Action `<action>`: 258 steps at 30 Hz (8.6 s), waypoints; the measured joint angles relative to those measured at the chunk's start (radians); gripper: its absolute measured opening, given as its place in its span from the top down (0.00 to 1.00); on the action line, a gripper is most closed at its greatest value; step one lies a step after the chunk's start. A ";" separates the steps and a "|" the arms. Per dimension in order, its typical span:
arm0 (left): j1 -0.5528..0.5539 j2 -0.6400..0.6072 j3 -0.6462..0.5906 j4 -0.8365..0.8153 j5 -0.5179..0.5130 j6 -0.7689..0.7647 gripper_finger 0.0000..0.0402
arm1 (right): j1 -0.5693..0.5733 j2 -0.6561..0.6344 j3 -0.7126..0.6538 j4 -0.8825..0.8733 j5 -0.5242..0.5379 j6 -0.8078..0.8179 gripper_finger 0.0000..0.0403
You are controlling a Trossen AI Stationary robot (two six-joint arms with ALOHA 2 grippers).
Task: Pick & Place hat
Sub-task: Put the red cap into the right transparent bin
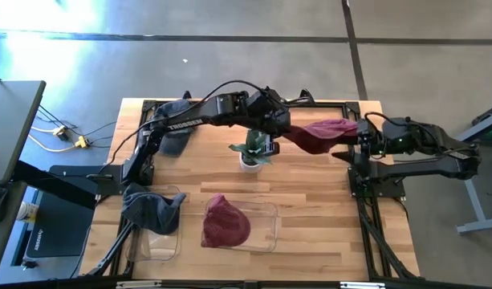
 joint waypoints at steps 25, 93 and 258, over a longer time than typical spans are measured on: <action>0.043 -0.044 -0.001 -0.038 -0.120 0.026 1.00 | -0.001 0.007 0.005 0.175 0.000 0.020 0.48; 0.034 -0.043 0.000 0.059 -0.127 -0.641 1.00 | -0.024 0.418 0.324 -0.077 0.484 -0.170 0.47; -0.386 -0.507 -0.744 0.272 -0.346 -0.866 0.60 | 0.418 0.642 -0.150 0.292 -0.440 0.046 0.98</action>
